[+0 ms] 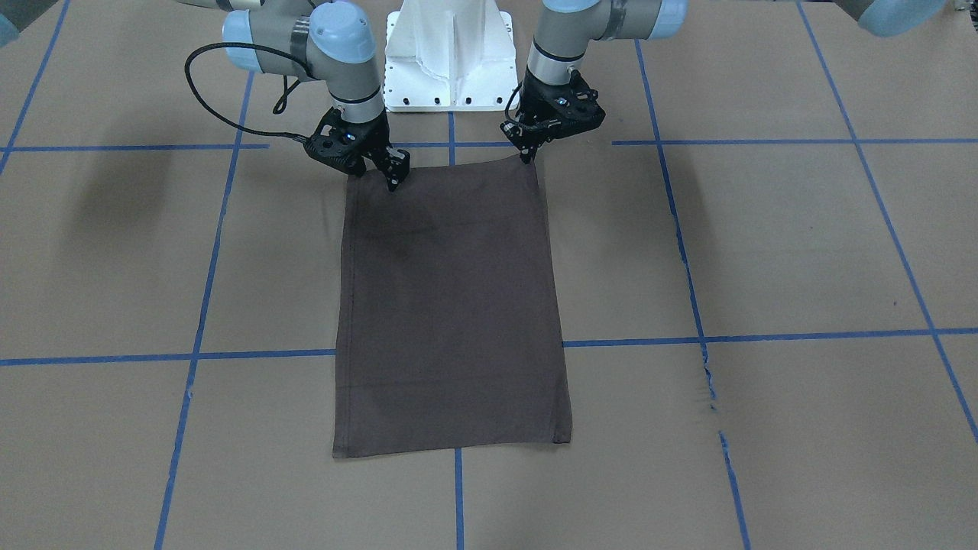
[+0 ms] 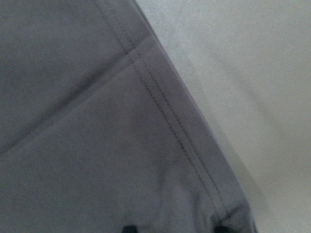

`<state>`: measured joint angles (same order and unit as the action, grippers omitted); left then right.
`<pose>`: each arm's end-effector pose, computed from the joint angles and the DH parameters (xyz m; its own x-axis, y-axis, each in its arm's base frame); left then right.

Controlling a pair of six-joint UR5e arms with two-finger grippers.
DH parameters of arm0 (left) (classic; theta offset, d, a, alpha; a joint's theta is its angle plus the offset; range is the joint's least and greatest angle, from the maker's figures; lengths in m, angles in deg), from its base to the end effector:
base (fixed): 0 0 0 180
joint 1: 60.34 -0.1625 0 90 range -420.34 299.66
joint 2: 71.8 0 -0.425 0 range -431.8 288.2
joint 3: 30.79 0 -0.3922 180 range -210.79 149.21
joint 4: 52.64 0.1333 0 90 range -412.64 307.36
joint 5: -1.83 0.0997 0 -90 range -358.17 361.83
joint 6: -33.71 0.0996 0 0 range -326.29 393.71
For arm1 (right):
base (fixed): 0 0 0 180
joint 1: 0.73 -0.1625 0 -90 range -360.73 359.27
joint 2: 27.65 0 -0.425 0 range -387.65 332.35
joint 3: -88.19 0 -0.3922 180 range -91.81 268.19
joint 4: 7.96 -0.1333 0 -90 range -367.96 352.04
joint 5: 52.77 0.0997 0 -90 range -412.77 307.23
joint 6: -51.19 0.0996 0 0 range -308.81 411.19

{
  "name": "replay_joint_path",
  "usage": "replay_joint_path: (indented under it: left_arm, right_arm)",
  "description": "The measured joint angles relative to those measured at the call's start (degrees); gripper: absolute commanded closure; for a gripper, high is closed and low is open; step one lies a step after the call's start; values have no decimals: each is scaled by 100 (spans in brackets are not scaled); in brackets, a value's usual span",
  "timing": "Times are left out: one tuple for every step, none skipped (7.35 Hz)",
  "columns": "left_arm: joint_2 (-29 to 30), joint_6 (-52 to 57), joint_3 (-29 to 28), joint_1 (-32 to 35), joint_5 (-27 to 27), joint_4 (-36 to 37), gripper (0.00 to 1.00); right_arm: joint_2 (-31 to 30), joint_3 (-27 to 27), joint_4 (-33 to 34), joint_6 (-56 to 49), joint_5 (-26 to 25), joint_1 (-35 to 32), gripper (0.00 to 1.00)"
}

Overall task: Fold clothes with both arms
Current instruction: 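Grasp the near corners of the bundle with both grippers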

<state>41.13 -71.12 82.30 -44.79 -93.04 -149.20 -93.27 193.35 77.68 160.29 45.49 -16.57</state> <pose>0.5227 -0.2750 0.2528 0.5142 -0.4078 -0.7545 0.3453 0.9037 -0.2531 -0.5621 -0.2832 0.3018 0.5980 0.5063 0.6214 -0.3915 0.8610 -0.3247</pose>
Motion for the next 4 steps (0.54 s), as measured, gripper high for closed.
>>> replay_joint_path:
  left_arm:
    - [2,-2,6,1,-2,14,100]
    - [0,-2,9,7,-2,19,100]
    - [-2,-3,11,15,-1,28,100]
    - [1,-2,11,22,-2,52,100]
  right_arm:
    - [2,3,4,-10,-2,1,100]
    - [8,4,4,-16,-9,2,100]
    - [26,10,6,-18,-23,-4,100]
    - [49,15,10,-15,-51,-7,100]
